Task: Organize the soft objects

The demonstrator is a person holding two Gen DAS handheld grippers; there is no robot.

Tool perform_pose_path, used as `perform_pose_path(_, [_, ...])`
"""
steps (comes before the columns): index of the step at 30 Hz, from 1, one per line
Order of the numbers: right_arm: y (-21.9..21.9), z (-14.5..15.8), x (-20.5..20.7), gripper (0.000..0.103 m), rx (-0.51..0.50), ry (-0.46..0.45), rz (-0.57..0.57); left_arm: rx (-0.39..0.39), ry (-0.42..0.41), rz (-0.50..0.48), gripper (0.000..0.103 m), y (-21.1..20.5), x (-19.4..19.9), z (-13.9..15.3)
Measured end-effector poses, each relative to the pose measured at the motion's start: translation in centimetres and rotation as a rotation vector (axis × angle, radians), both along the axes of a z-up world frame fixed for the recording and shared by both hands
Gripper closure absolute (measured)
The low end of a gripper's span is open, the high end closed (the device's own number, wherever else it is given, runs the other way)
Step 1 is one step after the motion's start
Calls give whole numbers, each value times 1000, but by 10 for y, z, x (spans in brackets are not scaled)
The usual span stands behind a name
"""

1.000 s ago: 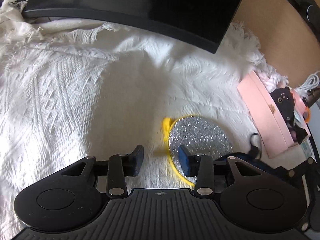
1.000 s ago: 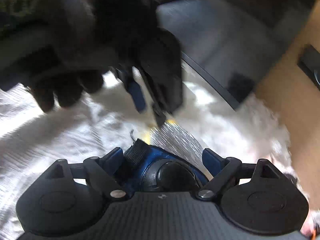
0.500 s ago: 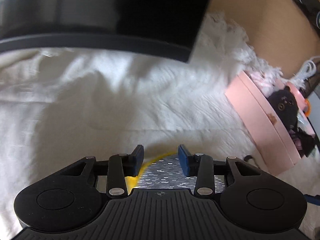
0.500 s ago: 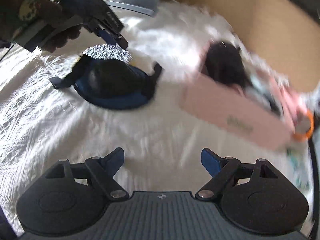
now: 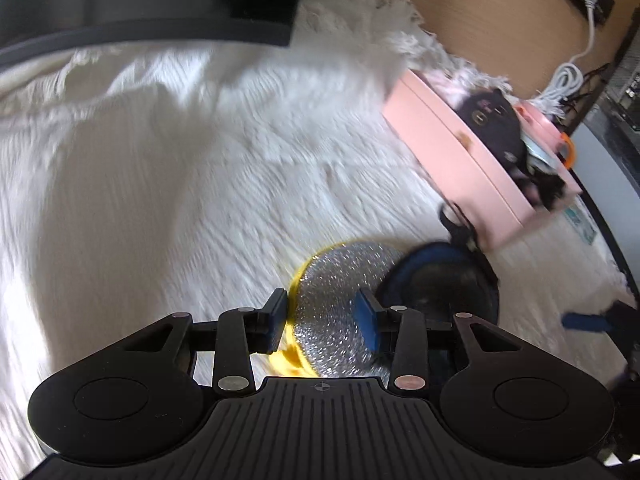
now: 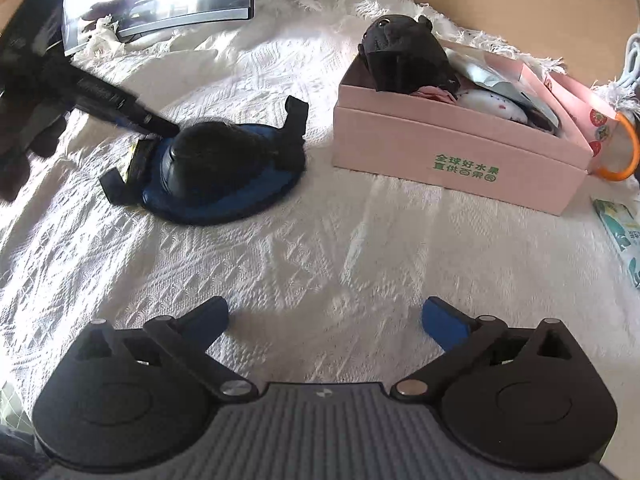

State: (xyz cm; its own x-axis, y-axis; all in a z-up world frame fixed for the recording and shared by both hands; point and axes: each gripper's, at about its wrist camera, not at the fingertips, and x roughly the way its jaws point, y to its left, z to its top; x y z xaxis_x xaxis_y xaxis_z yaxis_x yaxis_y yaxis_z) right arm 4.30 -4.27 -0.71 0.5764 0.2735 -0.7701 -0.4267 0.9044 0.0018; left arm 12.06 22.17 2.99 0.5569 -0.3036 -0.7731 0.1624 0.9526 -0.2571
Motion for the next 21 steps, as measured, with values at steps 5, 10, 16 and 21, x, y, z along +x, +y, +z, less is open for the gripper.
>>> perform_pose_path(5, [1,2,4,0,-17,28,13,-32,-3,13,62,-15,-29,-3])
perform_pose_path(10, [1,6,2,2,-31,30,25,27,-21,-48,62,-39,-53,6])
perform_pose_path(16, [-3,43,-26,4,-12,-200,-32,25,-23,-111,63,-70,-75,9])
perform_pose_path(21, [26,57,-6,4,10,-231,-24,3,5,-129,62,-82,-98,6])
